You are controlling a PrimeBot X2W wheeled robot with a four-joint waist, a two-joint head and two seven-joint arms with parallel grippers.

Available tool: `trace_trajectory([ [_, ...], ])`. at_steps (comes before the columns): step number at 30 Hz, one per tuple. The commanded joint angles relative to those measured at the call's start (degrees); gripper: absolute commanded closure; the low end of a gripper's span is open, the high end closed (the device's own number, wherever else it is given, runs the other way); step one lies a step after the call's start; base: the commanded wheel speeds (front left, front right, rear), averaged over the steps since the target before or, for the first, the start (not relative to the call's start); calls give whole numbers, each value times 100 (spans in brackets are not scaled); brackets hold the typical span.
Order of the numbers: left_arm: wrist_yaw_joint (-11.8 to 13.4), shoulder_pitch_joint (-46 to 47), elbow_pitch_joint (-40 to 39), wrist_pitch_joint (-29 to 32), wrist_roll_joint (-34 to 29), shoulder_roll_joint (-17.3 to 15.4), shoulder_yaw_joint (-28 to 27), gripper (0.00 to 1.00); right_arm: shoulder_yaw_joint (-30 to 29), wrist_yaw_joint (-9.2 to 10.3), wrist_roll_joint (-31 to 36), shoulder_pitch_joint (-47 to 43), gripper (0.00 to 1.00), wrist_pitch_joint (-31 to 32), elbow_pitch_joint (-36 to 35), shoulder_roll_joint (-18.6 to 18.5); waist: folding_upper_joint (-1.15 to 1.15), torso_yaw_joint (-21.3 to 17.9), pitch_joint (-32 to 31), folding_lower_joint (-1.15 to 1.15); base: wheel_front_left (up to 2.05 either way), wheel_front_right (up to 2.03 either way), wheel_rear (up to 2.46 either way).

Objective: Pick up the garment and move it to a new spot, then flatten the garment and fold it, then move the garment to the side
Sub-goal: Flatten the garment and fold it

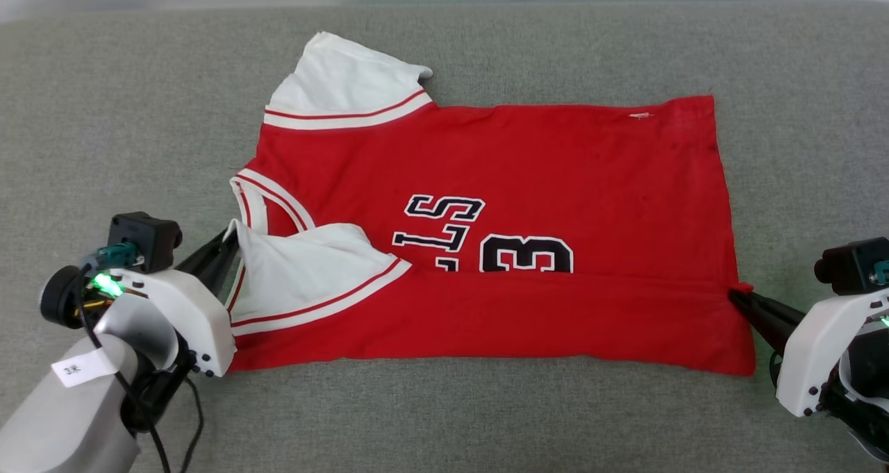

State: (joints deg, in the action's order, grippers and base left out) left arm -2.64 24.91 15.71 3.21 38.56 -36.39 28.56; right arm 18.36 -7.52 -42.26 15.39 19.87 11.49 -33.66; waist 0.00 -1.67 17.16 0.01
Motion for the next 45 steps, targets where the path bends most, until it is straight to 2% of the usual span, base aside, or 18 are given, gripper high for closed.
trace_trajectory([
  [1,-51,117,172,-71,-27,81,38,100,26,7,29,113,100,-42,58,1,0,-5,96,-1,0,0,0],
  [10,-241,349,1037,-330,-11,315,190,100,61,8,-45,174,100,-174,212,26,0,3,132,-1,0,0,0],
  [11,-244,378,1102,-374,-18,328,184,69,46,8,-41,172,85,-188,224,41,0,12,111,-1,0,0,0],
  [12,-243,417,1156,-438,-44,339,177,0,10,8,-37,168,18,-223,239,57,0,26,69,-1,0,0,0],
  [13,-252,433,1194,-472,-42,351,177,0,-26,8,-27,162,0,-247,241,65,0,37,32,-1,0,0,0],
  [17,-280,534,1300,-508,-25,325,196,0,-117,7,-22,39,0,-317,179,115,0,104,-201,-1,0,0,0],
  [21,-337,624,1223,-242,81,188,219,0,-258,6,10,-57,0,-312,1,73,0,174,-410,-1,0,0,0],
  [26,-435,791,1000,623,390,-57,397,0,-462,6,95,-175,0,-230,-225,91,0,261,-621,-1,0,0,0],
  [35,-474,998,425,2820,1263,-377,991,0,-607,6,264,-303,0,16,-444,273,0,338,-742,-1,0,0,0],
  [39,-478,984,334,3339,1484,-442,1190,0,-593,6,319,-287,0,96,-527,349,0,275,-666,-1,0,0,0],
  [45,-475,914,416,3539,1591,-445,1354,0,-577,6,364,-134,0,154,-579,403,0,149,-489,-1,0,0,0],
])
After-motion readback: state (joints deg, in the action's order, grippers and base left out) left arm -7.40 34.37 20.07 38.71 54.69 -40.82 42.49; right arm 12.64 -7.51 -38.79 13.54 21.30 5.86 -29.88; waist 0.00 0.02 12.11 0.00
